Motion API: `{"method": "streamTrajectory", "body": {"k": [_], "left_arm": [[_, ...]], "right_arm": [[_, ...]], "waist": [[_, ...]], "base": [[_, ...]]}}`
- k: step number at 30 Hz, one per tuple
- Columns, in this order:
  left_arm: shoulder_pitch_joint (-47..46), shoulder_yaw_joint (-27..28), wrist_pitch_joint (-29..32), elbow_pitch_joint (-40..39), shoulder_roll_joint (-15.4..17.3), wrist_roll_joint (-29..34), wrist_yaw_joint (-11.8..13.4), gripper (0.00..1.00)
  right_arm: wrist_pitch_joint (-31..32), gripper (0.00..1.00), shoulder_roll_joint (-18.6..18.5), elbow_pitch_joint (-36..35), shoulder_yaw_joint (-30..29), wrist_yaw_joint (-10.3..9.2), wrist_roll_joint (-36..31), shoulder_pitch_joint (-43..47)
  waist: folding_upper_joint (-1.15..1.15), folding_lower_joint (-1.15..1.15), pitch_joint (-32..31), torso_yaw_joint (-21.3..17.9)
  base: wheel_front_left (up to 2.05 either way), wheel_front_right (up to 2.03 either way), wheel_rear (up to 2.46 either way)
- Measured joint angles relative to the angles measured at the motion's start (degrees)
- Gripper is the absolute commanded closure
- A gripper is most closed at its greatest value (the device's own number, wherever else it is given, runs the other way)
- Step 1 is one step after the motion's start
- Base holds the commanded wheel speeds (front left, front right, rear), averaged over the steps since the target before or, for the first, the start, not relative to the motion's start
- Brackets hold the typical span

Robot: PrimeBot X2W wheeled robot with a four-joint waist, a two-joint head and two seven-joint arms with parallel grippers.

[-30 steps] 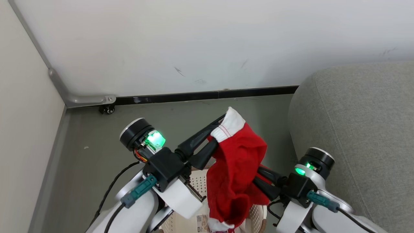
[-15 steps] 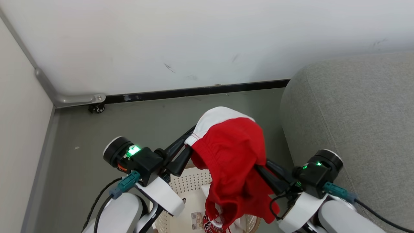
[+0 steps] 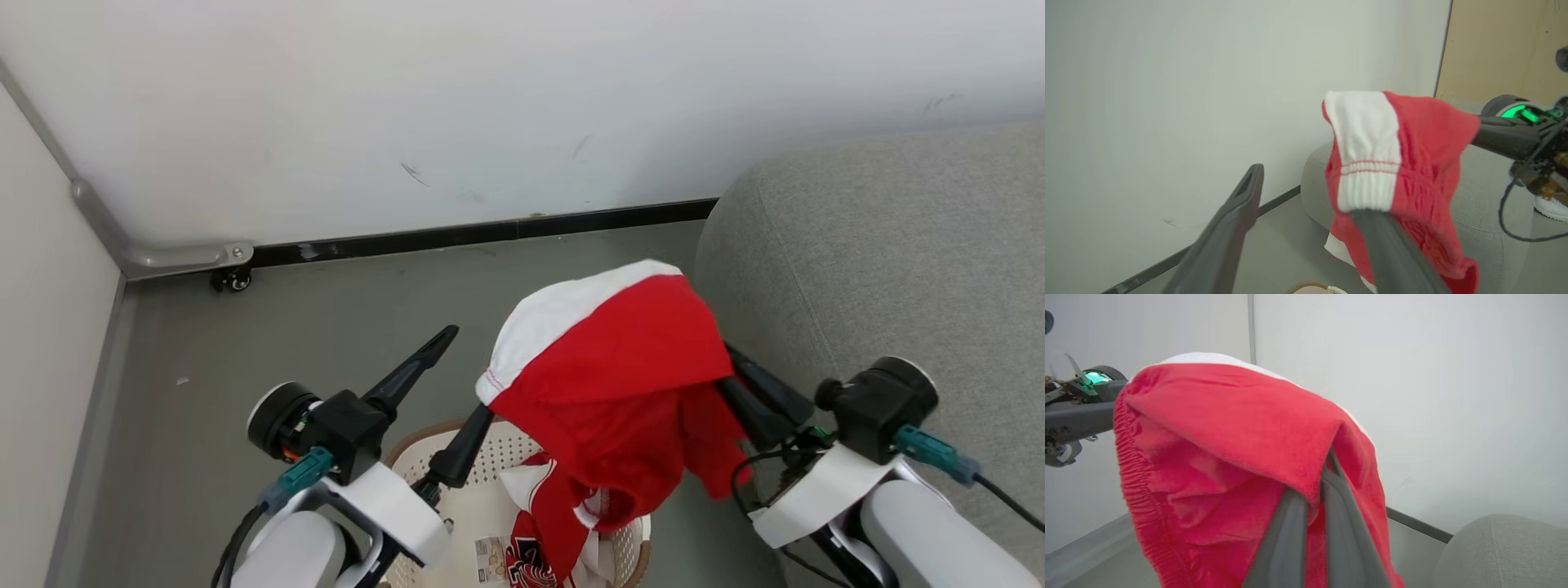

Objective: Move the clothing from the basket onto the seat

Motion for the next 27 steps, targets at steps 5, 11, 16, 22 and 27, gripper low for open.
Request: {"method": "streamTrajectory", "body": {"k": [5, 11, 16, 22, 27], "left_arm": [[1.70, 1.99, 0.00, 0.19, 1.23, -0.45, 0.01, 0.00], [3.18, 5.03, 0.00, 0.33, 1.85, -1.31, 0.37, 0.00], [3.20, 6.90, 0.00, -0.31, 1.42, -1.97, 0.63, 0.00], [3.22, 7.99, 0.00, -1.08, 0.34, -1.97, 0.88, 0.00], [3.22, 8.45, 0.00, -1.34, -0.41, -1.93, 0.88, 0.00]], "right_arm": [[-0.01, 1.00, -0.96, 0.02, -4.70, 0.00, 0.31, 1.81], [-0.01, 1.00, -1.79, -0.32, -9.89, -0.01, 0.26, 4.69], [-0.01, 1.00, -1.64, -1.16, -11.92, -0.01, 0.08, 8.23], [-0.01, 1.00, -0.46, -3.11, -14.24, -0.01, -1.01, 11.77], [-0.02, 1.00, 0.73, -4.93, -15.78, 0.00, -1.77, 14.47]], "waist": [[0.00, 0.00, -0.43, -0.53], [0.00, 0.00, -0.94, -1.70], [0.00, 0.00, -1.37, -3.04], [0.00, 0.00, -1.82, -5.09], [0.00, 0.00, -2.11, -7.18]], "base": [[0.00, 0.00, 0.00], [0.00, 0.00, 0.00], [0.00, 0.00, 0.00], [0.00, 0.00, 0.00], [0.00, 0.00, 0.00]]}}
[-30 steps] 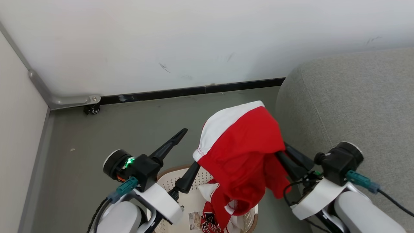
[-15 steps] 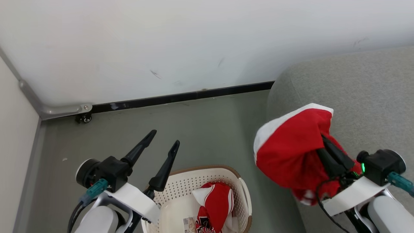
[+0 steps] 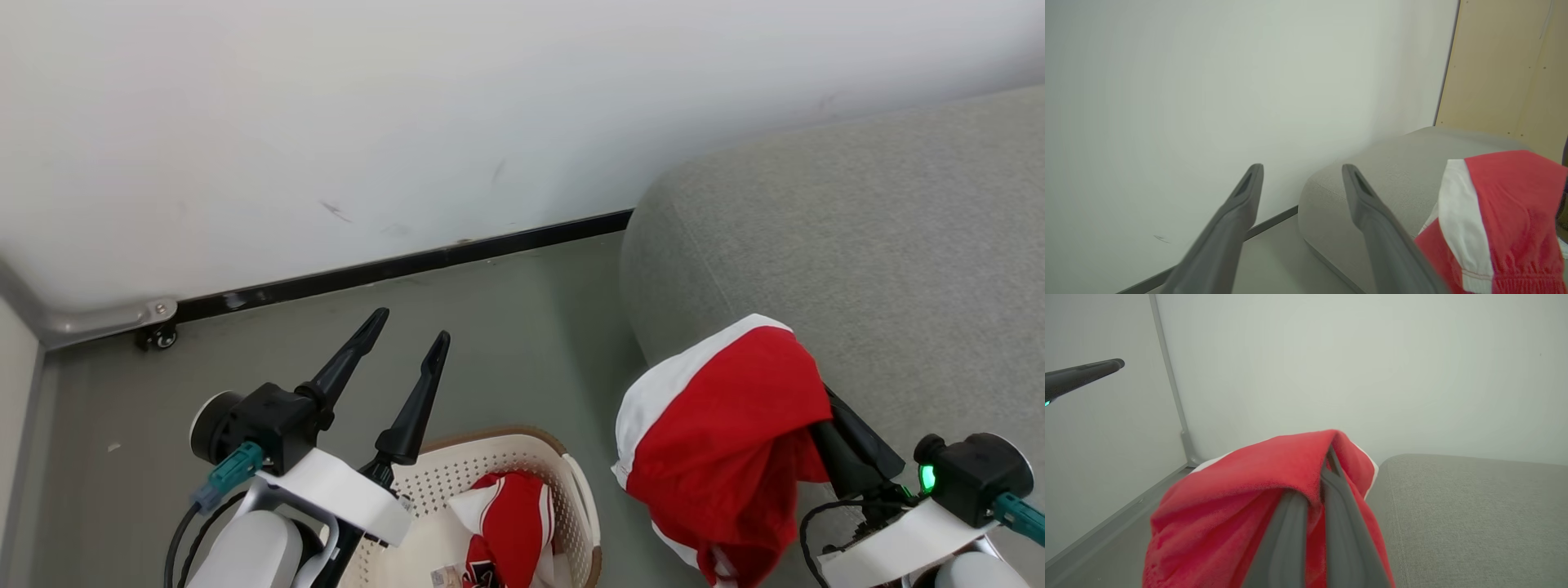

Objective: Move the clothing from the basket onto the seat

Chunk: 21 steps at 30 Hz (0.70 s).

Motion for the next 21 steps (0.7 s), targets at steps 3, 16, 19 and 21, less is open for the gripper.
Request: {"method": "streamTrajectory", "body": {"k": [3, 16, 19, 21], "left_arm": [[0.02, 0.35, 0.00, -0.26, -0.34, 0.01, 0.00, 0.00], [0.79, 2.29, 0.00, -0.41, -1.27, 0.64, 0.14, 0.00], [1.33, 3.13, 0.00, -0.70, -1.30, 1.05, 0.18, 0.00], [1.83, 3.65, 0.00, -0.93, -1.30, 1.11, 0.33, 0.00]], "right_arm": [[0.00, 1.00, 0.35, -1.23, -1.00, 0.00, -0.49, 1.29], [0.11, 1.00, 2.20, -5.09, -3.43, -0.01, -1.60, 6.03], [0.30, 1.00, 2.48, -6.02, -3.41, -0.01, -1.59, 6.16], [0.66, 1.00, 2.63, -6.54, -3.33, -0.01, -1.47, 6.13]], "waist": [[0.00, 0.00, -0.14, -1.37], [0.00, 0.00, -0.50, -7.55], [0.00, 0.00, -0.52, -8.90], [0.00, 0.00, -0.51, -9.72]], "base": [[0.00, 0.00, 0.00], [0.00, 0.00, 0.00], [0.00, 0.00, 0.00], [0.00, 0.00, 0.00]]}}
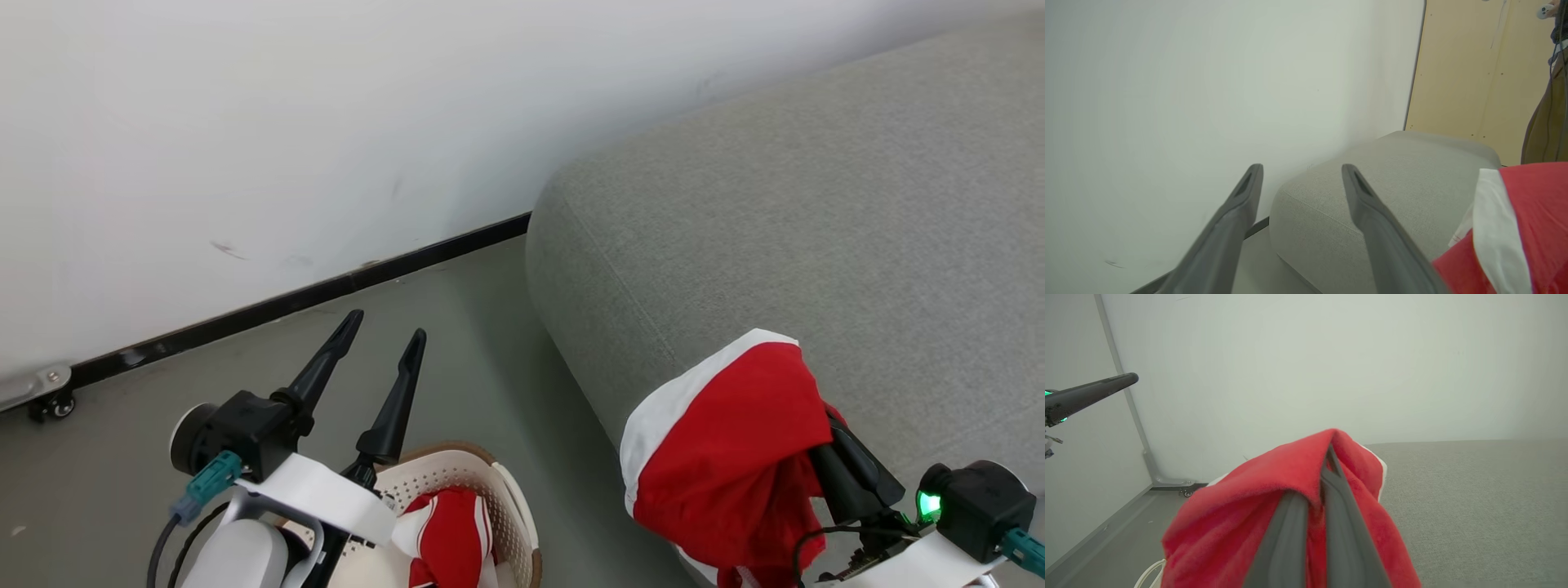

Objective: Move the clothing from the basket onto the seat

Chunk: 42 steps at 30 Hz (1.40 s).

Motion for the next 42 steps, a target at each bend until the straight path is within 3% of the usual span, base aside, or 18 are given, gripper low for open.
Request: {"method": "streamTrajectory", "body": {"k": [10, 22, 30, 42], "left_arm": [[2.40, 3.92, 0.00, -2.82, 1.30, 0.92, 2.96, 0.00], [4.06, 7.88, 0.00, -7.22, 3.80, 2.27, 5.82, 0.00], [4.07, 8.99, 0.00, -9.91, 5.09, 3.04, 6.88, 0.00], [3.37, 8.73, 0.99, -14.06, 6.15, 4.12, 7.42, 0.00]], "right_arm": [[1.72, 1.00, -1.22, -0.14, -2.29, 0.00, 4.71, -6.90], [7.24, 1.00, -7.28, 2.74, -8.68, 0.00, 9.81, -23.53], [12.29, 1.00, -12.84, 8.11, -10.88, 0.00, 11.70, -32.66], [15.84, 1.00, -17.24, 16.79, -12.98, 0.00, 14.17, -41.34]], "waist": [[0.00, 0.00, 1.10, -2.70], [0.00, 0.00, 4.45, -2.29], [0.00, 0.00, 7.38, -1.22], [0.00, 0.00, 12.81, 0.94]], "base": [[0.00, 0.00, 0.00], [0.00, 0.00, 0.00], [0.00, 0.00, 0.00], [0.00, 0.00, 0.00]]}}
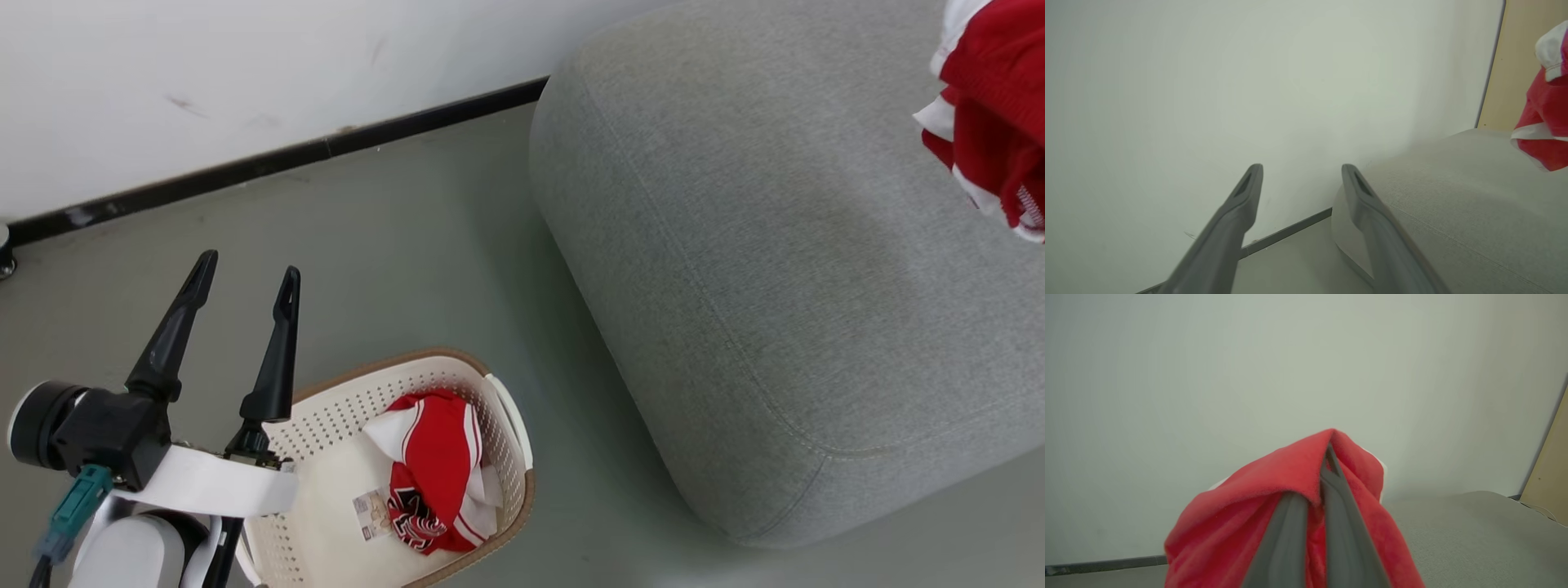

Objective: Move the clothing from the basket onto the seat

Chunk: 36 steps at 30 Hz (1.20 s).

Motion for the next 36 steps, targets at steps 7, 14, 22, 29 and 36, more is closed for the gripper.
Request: {"method": "streamTrajectory", "body": {"k": [7, 14, 22, 29, 36], "left_arm": [[-1.16, -0.27, 1.32, -1.81, 0.79, 0.42, -0.01, 0.00], [-2.70, -0.58, 2.47, -3.14, 1.29, 0.48, -0.05, 0.00], [-4.92, -1.74, 3.12, -4.43, 1.35, 1.51, -0.41, 0.00], [-5.95, -2.98, 3.70, -4.64, 1.01, 1.87, -0.80, 0.00], [-7.11, -3.93, 4.58, -4.61, 0.97, 1.97, -1.55, 0.00]], "right_arm": [[-0.01, 1.00, -0.63, 5.03, -1.65, 0.00, 1.19, -4.62], [-0.38, 1.00, -0.65, 10.50, -2.78, 0.00, 0.99, -6.84], [-3.61, 1.00, -2.93, 14.99, -3.21, 0.00, -1.78, -10.67], [-7.22, 1.00, -2.96, 19.31, -4.23, 0.01, -4.43, -11.87], [-10.37, 1.00, 1.38, 26.55, -4.45, 0.00, -5.46, -8.74]], "waist": [[0.00, 0.00, 3.27, 1.78], [0.00, 0.00, 6.32, 3.67], [0.00, 0.00, 9.32, 5.66], [0.00, 0.00, 11.49, 6.99], [0.00, 0.00, 13.40, 7.93]], "base": [[0.00, 0.00, 0.00], [0.00, 0.00, 0.00], [0.00, 0.00, 0.00], [0.00, 0.00, 0.00], [0.00, 0.00, 0.00]]}}
